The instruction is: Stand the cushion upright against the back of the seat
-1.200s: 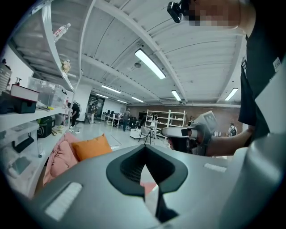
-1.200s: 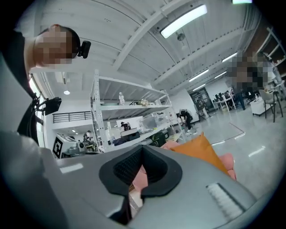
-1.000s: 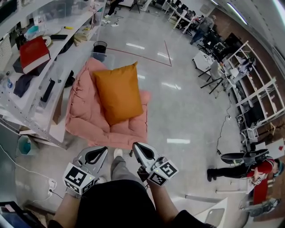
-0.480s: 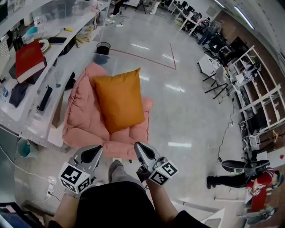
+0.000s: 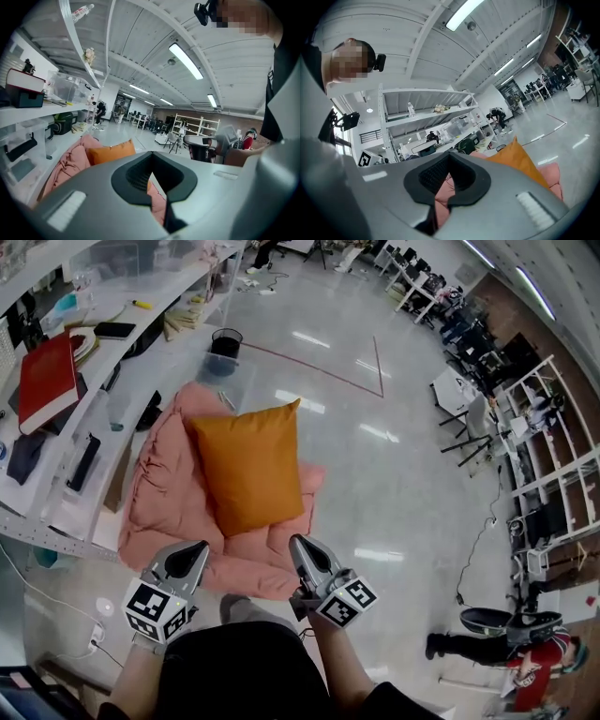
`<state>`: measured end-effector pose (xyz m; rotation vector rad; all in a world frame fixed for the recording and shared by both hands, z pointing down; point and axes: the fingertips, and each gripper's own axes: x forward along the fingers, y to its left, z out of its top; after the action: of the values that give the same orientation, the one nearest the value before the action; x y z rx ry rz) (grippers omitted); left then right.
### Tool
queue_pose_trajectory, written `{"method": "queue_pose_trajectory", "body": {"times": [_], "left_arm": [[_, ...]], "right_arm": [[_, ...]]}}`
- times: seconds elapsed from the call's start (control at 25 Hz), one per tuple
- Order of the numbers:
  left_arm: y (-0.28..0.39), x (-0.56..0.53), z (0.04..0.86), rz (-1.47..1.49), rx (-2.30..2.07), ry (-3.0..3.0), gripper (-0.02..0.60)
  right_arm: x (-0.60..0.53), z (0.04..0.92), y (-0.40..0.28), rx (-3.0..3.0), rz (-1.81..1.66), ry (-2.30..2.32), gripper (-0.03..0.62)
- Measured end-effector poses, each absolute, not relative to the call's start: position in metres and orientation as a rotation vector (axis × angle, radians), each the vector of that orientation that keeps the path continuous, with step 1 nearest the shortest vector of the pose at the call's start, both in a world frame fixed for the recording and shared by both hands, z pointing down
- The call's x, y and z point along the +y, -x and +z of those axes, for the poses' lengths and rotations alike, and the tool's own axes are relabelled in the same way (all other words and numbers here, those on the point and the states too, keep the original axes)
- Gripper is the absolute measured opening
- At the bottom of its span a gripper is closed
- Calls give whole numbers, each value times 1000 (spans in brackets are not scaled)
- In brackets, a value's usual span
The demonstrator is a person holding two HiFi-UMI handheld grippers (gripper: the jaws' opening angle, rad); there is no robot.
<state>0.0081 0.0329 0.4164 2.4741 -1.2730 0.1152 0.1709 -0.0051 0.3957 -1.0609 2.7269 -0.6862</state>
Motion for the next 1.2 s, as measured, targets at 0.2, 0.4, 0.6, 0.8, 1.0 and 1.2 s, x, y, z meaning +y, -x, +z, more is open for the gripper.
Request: {"method": "queue_pose_trajectory", "body": {"times": [0.2,0.4,0.6,0.8,1.0,1.2], "left_arm": [[-8,0,422,154,-1382,-2403,20],[-10,-25,429,193,-1468,-2346,20],[-22,-39,435,245,-1512,-2316,21],[-27,-51,441,274,-1556,-2272,21],[-32,-56,455,313,-1548,-2243,21],[-31,-64,464,324,-1535,-2228,39]], "right_arm": [[-53,397,-187,2738,-702,1032,6],[-91,404,-199,2745,-731,988,6],[-114,414,-210,2754,-767,942,6],[-129,425,-221,2768,-811,909,6],[-137,435,-222,2783,-843,896,6],[-140,438,-219,2786,-863,905,6]]}}
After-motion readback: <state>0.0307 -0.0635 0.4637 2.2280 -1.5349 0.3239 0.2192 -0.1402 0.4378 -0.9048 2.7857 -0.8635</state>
